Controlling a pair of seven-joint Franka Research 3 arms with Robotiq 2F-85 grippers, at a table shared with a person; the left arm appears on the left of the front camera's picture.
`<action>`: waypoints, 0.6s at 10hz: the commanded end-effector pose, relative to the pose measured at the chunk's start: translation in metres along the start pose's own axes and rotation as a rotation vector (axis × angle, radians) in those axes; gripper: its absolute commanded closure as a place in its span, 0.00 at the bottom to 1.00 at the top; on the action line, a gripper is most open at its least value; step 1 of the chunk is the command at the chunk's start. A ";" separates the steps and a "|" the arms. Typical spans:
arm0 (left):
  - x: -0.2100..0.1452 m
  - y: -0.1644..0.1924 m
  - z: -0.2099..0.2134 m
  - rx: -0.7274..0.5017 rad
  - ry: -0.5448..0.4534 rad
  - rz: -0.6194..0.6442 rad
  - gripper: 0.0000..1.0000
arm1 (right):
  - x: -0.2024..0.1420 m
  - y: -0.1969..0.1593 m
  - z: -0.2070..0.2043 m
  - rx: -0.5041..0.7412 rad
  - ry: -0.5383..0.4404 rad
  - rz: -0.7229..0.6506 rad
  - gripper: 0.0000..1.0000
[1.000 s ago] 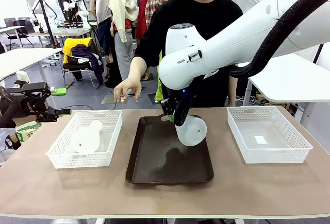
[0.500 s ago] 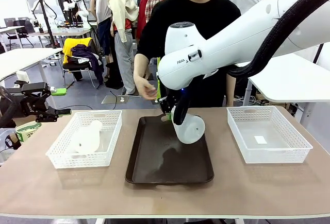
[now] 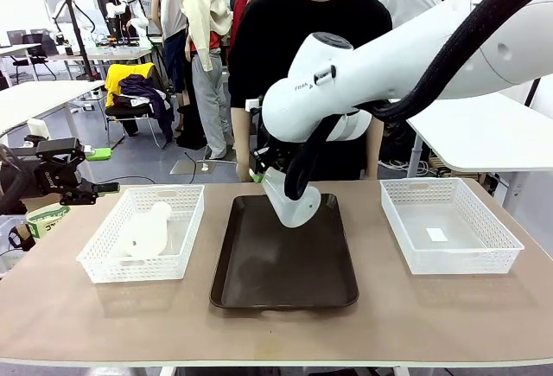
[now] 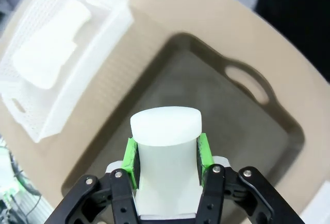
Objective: Prepare the laboratory tools.
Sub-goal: Place the picked Big flask upright in the Handle tray as instructed by the person.
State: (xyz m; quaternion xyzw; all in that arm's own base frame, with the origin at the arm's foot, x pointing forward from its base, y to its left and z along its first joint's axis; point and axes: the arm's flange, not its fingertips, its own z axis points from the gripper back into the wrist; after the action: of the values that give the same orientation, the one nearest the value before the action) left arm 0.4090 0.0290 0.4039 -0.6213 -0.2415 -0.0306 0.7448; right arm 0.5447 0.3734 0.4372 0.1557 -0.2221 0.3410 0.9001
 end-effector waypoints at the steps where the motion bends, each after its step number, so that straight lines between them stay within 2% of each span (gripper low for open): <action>1: 0.001 0.000 -0.001 -0.026 -0.025 -0.008 0.00 | -0.021 -0.017 0.012 0.163 -0.084 0.071 1.00; 4: 0.001 0.000 -0.001 -0.026 -0.025 -0.008 0.00 | -0.025 -0.028 0.018 0.283 -0.200 0.191 1.00; 6: 0.001 0.000 -0.001 -0.026 -0.025 -0.008 0.00 | -0.030 -0.039 0.016 0.430 -0.288 0.315 1.00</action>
State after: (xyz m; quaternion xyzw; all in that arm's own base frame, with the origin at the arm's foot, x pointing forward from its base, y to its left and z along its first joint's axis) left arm 0.4090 0.0290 0.4039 -0.6213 -0.2416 -0.0306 0.7448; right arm 0.5530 0.3445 0.4409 0.3069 -0.2961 0.4606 0.7784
